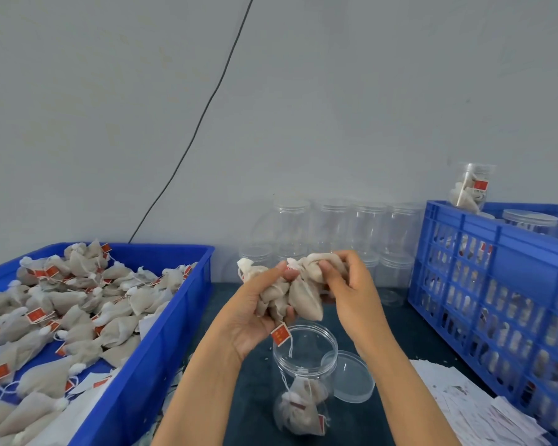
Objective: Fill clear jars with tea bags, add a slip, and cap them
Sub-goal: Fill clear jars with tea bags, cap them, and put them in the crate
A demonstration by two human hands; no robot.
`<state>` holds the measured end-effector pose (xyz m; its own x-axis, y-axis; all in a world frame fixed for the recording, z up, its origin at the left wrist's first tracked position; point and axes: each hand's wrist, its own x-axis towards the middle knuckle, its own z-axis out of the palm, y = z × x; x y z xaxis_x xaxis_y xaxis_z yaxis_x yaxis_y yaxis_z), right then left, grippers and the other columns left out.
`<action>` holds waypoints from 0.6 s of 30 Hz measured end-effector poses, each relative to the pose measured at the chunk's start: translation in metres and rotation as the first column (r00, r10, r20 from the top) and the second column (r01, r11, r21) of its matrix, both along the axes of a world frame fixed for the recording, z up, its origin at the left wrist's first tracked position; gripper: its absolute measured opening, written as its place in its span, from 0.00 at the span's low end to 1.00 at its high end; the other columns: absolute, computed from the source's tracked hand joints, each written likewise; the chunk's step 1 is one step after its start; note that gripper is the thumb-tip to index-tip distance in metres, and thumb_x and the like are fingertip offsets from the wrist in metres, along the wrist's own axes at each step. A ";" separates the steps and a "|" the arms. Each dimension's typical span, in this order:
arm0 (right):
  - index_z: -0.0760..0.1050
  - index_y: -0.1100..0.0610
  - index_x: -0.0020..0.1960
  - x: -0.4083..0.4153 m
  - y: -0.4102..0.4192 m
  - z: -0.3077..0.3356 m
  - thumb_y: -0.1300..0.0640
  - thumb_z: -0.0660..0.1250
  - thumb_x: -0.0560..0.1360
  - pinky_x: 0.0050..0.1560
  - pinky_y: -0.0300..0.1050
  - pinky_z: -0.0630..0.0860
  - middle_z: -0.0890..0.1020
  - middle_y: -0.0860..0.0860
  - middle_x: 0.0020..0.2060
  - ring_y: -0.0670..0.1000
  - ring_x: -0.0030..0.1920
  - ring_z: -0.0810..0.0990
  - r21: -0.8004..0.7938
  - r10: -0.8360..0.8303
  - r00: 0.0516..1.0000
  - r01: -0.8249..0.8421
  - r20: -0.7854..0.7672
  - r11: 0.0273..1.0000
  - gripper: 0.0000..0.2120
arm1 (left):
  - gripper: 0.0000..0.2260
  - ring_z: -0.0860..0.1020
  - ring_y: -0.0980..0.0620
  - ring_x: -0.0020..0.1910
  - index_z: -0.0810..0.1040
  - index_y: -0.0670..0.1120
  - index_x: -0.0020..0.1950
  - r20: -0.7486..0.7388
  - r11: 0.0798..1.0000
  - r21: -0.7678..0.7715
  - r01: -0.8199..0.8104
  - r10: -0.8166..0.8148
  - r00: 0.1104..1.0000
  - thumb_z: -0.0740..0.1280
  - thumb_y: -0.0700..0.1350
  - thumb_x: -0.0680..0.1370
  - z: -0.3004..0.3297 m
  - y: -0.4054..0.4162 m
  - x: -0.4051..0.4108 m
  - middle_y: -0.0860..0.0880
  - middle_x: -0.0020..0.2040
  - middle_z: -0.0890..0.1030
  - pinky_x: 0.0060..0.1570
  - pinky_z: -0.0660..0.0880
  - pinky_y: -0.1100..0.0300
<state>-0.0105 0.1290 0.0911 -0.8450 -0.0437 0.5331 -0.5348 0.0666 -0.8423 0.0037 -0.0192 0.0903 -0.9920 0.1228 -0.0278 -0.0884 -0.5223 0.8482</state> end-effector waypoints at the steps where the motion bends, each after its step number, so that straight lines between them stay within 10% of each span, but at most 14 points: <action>1: 0.71 0.58 0.50 0.000 -0.001 -0.001 0.57 0.62 0.80 0.33 0.31 0.75 0.80 0.49 0.42 0.37 0.36 0.80 -0.067 -0.003 0.999 0.006 0.043 0.998 0.05 | 0.14 0.65 0.54 0.29 0.79 0.39 0.46 0.004 1.000 0.010 -0.025 0.025 1.000 0.73 0.47 0.66 0.000 0.000 -0.001 0.52 0.34 0.68 0.30 0.72 0.63; 3: 0.71 0.55 0.52 -0.001 -0.005 -0.003 0.53 0.58 0.81 0.33 0.31 0.75 0.79 0.49 0.45 0.36 0.38 0.80 -0.118 -0.024 0.995 0.035 0.092 0.992 0.07 | 0.09 0.64 0.55 0.23 0.77 0.40 0.38 -0.019 0.996 -0.050 -0.071 0.071 0.997 0.73 0.44 0.64 -0.001 0.000 -0.002 0.49 0.24 0.67 0.30 0.73 0.62; 8: 0.68 0.48 0.50 0.003 -0.015 -0.007 0.44 0.55 0.81 0.45 0.41 0.78 0.78 0.47 0.47 0.44 0.47 0.79 -0.062 -0.099 0.984 0.109 0.151 0.992 0.09 | 0.18 0.79 0.48 0.34 0.79 0.35 0.51 -0.067 0.979 -0.138 -0.149 0.141 0.988 0.75 0.39 0.63 -0.002 0.001 0.001 0.38 0.42 0.81 0.31 0.78 0.59; 11: 0.69 0.48 0.51 0.005 -0.021 -0.006 0.45 0.54 0.81 0.53 0.49 0.79 0.80 0.50 0.49 0.49 0.51 0.80 -0.112 -0.030 0.981 0.052 0.190 0.992 0.09 | 0.08 0.81 0.51 0.29 0.78 0.35 0.48 -0.079 0.955 -0.131 -0.264 0.256 0.964 0.72 0.33 0.70 -0.004 0.001 -0.001 0.42 0.34 0.83 0.28 0.77 0.61; 18: 0.76 0.59 0.51 0.008 -0.009 0.009 0.54 0.52 0.83 0.50 0.52 0.81 0.84 0.56 0.53 0.58 0.51 0.84 -0.510 0.501 0.823 -0.320 0.268 0.798 0.15 | 0.04 0.73 0.58 0.19 0.77 0.38 0.40 -0.144 0.928 -0.143 -0.344 0.324 0.935 0.68 0.31 0.73 0.002 -0.012 0.004 0.48 0.25 0.78 0.20 0.70 0.68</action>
